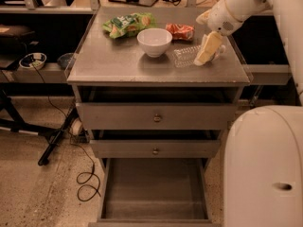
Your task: Place water bottle into bottom drawer
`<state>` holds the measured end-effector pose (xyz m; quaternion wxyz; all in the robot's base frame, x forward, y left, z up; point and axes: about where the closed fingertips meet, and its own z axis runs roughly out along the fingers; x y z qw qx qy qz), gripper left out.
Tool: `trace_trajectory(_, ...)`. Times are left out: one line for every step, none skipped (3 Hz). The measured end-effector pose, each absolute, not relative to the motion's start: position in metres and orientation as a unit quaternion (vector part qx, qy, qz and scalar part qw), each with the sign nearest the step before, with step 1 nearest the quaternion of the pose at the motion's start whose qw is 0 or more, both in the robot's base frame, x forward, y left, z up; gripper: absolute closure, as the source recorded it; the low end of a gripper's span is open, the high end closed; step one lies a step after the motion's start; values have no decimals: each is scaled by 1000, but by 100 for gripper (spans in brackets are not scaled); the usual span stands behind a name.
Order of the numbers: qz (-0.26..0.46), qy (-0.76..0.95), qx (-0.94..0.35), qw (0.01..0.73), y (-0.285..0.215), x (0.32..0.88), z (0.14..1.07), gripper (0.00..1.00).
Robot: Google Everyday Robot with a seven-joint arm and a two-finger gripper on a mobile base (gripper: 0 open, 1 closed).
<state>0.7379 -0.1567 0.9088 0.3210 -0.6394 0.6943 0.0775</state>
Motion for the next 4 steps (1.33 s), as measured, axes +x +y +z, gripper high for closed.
trace_trajectory(89,700,-637,310,-153,744,893,0)
trace_trajectory(101,704,-637,298,-147,749,878,0)
trace_trajectory(107,712,-632,286,-147,751,866,0)
trace_trajectory(107,713,-632,286,-147,751,866,0)
